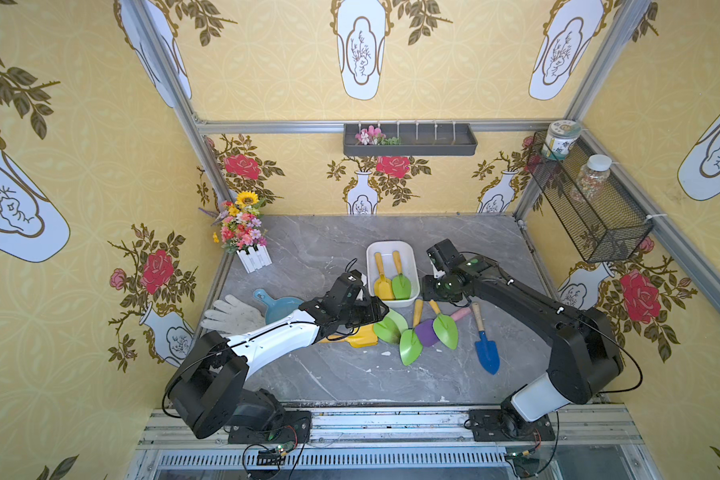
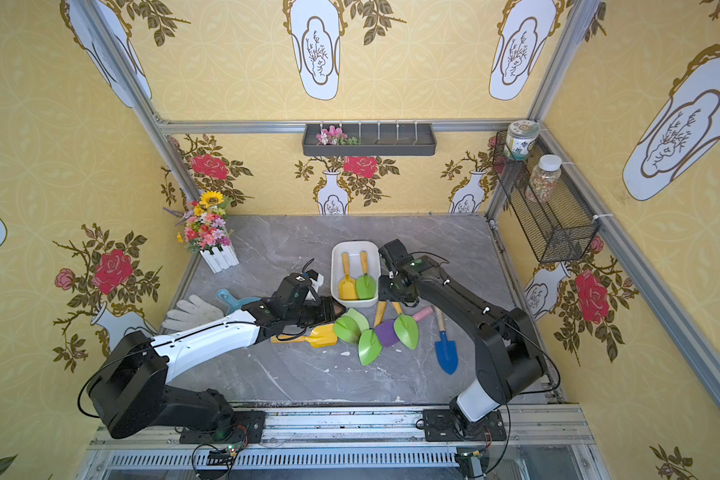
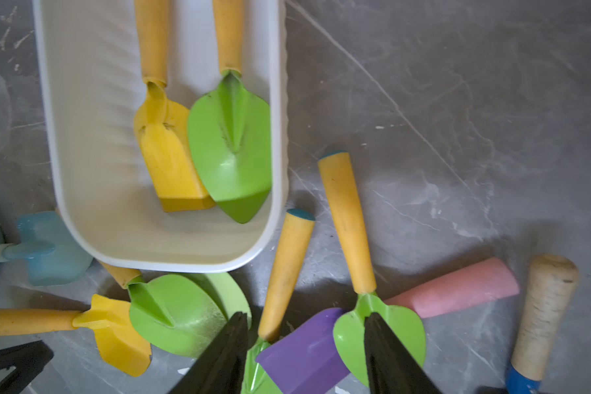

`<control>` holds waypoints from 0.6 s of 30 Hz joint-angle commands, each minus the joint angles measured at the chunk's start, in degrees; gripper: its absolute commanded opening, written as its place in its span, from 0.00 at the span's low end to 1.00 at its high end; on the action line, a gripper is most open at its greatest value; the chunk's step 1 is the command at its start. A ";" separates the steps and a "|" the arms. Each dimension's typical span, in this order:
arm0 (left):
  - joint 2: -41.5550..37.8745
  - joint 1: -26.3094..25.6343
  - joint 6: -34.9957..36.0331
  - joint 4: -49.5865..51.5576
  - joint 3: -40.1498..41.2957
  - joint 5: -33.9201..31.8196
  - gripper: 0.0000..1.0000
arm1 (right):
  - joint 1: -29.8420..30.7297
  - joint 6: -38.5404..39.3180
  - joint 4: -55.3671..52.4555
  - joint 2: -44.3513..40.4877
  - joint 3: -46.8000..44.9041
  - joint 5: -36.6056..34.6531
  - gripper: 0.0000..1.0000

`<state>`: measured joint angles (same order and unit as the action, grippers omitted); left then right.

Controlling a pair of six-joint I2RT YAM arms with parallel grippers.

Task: Put the shovel into the storage box
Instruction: Pick up the shovel from the center of the board.

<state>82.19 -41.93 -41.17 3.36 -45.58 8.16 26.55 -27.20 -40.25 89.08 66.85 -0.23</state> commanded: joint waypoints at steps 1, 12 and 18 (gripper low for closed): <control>1.74 -0.99 0.03 -2.38 -1.03 1.23 0.61 | -1.39 -0.15 1.16 -1.16 -2.11 0.41 0.58; 5.51 -2.98 0.08 -3.44 -2.81 2.08 0.61 | -3.37 0.84 3.62 1.52 -4.89 0.94 0.55; 5.17 -2.98 0.03 -3.60 -2.49 1.63 0.60 | -3.52 1.43 5.23 6.02 -4.18 1.10 0.54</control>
<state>87.29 -44.93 -41.19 0.95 -48.31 9.45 23.09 -26.70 -36.97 93.65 62.08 0.78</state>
